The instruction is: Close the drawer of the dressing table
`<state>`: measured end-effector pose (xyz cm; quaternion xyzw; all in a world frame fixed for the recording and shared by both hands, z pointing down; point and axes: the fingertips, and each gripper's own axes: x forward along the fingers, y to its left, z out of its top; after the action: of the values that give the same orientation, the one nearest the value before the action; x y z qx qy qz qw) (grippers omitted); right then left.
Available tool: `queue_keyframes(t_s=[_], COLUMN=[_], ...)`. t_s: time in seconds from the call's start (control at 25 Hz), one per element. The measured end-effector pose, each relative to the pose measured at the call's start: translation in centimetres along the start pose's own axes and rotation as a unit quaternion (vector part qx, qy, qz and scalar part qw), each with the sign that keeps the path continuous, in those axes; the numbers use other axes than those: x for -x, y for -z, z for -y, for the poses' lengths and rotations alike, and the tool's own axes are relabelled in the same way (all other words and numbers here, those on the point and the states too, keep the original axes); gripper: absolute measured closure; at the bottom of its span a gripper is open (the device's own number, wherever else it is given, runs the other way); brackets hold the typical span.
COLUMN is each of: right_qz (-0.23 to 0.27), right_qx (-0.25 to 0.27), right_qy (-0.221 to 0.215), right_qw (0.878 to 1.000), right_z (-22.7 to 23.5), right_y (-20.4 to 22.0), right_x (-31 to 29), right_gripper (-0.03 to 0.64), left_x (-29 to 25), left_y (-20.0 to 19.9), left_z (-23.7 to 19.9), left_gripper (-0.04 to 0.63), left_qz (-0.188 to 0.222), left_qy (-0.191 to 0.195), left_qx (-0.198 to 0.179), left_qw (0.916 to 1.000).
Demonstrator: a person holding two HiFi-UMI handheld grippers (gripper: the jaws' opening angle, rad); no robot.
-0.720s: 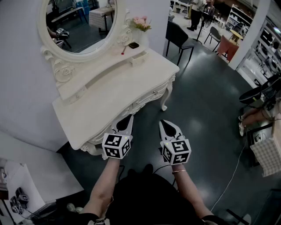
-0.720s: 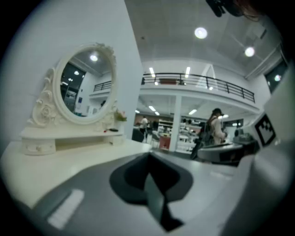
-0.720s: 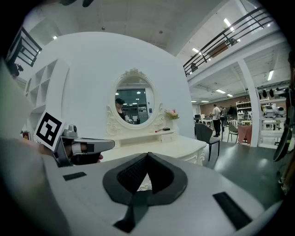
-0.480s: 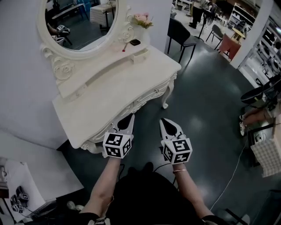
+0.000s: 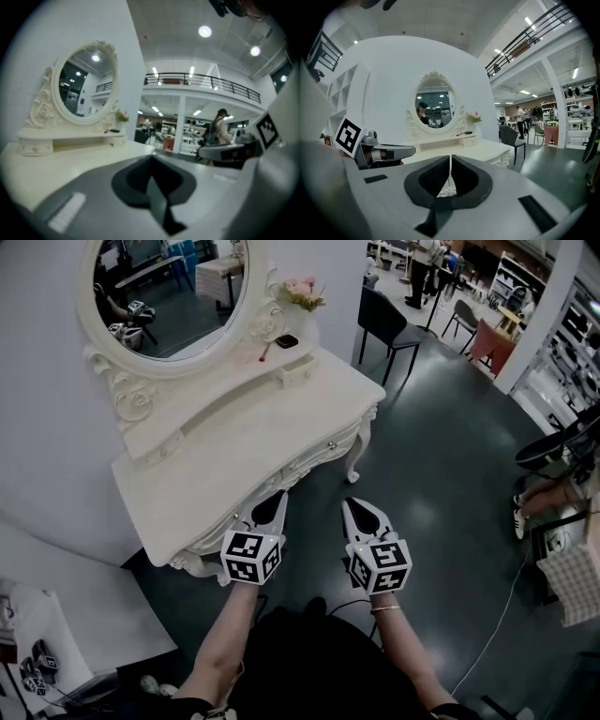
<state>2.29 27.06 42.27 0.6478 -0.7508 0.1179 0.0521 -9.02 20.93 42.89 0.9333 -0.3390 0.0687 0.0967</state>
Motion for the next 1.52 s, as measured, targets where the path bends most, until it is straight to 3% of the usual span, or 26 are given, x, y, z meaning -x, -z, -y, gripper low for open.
queue_keyframes(t_s=[0.2, 0.32, 0.68, 1.0, 1.52], right_qz=[-0.008, -0.014, -0.032, -0.037, -0.046], right_qx=[0.0, -0.004, -0.018, -0.019, -0.013], right_qy=[-0.012, -0.016, -0.029, -0.02, -0.012], right_qw=[1.0, 1.0, 0.999, 0.999, 0.999], right_z=[0.7, 1.1, 1.9, 4.1, 8.2], right_y=[0.3, 0.5, 1.6, 1.1, -2.3], right_x=[-0.4, -0.7, -2.0, -6.2, -18.7], right_gripper=[0.607, 0.546, 0.515, 0.515, 0.515], left_x=[-0.8, -1.1, -2.6, -6.8, -18.2], left_y=[0.1, 0.2, 0.4, 0.1, -3.6], left_z=[0.9, 1.2, 1.1, -1.7, -8.7], left_gripper=[0.591, 0.591, 0.591, 0.591, 0.591], left_qz=[-0.002, -0.004, -0.014, -0.02, -0.016], left_qy=[0.0, -0.001, -0.004, 0.0, 0.021], left_qx=[0.001, 0.0, -0.001, 0.0, 0.001], left_qw=[1.0, 1.0, 0.9999, 0.9998, 0.9996])
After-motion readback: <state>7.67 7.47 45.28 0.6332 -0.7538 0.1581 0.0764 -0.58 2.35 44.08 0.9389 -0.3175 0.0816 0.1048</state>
